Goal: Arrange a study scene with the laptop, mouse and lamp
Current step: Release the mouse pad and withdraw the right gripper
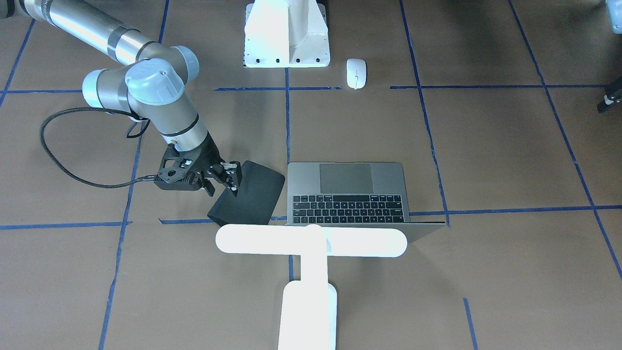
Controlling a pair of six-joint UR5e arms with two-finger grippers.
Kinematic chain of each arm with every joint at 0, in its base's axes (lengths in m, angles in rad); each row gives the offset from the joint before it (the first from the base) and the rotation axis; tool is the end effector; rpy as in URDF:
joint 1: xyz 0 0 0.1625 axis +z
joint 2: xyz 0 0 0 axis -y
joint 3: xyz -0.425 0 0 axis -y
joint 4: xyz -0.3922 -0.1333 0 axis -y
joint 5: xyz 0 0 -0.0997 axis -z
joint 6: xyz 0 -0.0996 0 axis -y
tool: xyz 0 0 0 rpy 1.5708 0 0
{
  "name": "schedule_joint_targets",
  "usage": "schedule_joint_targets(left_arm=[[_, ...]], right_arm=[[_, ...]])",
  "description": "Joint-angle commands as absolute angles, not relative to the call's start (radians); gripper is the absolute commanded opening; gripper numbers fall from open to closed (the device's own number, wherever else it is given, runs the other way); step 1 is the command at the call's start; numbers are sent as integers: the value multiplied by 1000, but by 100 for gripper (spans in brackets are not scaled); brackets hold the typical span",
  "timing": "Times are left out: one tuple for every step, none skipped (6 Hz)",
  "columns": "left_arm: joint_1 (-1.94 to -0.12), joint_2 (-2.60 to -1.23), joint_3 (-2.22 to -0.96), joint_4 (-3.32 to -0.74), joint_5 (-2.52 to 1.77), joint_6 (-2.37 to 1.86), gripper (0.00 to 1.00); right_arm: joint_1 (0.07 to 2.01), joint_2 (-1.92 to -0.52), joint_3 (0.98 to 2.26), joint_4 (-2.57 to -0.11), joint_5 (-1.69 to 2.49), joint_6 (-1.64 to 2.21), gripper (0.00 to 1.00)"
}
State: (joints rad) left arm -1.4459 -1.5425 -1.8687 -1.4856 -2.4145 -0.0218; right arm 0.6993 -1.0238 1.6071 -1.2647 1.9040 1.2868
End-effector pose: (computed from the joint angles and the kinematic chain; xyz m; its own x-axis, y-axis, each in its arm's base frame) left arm 0.0009 -0.4798 0.5297 0.6450 0.1974 -0.7383 -0.1084 0.9799 0.1673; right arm -0.4589 -0.5176 0.2913 0.5787 0.1407 0.8033 -0.2622 0.9648 0.0199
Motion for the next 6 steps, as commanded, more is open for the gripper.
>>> schedule_joint_targets(left_arm=[[-1421, -1548, -1881, -1585, -2413, -23, 100], [-1416, -1543, -1884, -1673, -2413, -26, 100], [-1293, -1551, -1888, -1695, -2411, -28, 100], [-1187, -1554, -1905, -1697, -2396, -93, 100], [-1145, -1558, -1975, -1697, -2392, -206, 100], [-1085, -1557, -2050, -1698, -2366, -329, 100]], right_arm=[[741, -1037, 1753, -1606, 1950, 1070, 100], [767, -1046, 1806, -1725, 1951, 977, 100], [793, -1095, 1892, -1800, 1951, 853, 100], [846, -1195, 1984, -1843, 1977, 713, 100], [924, -1272, 2026, -1859, 2041, 569, 100], [1016, -1367, 2063, -1858, 2098, 420, 100]])
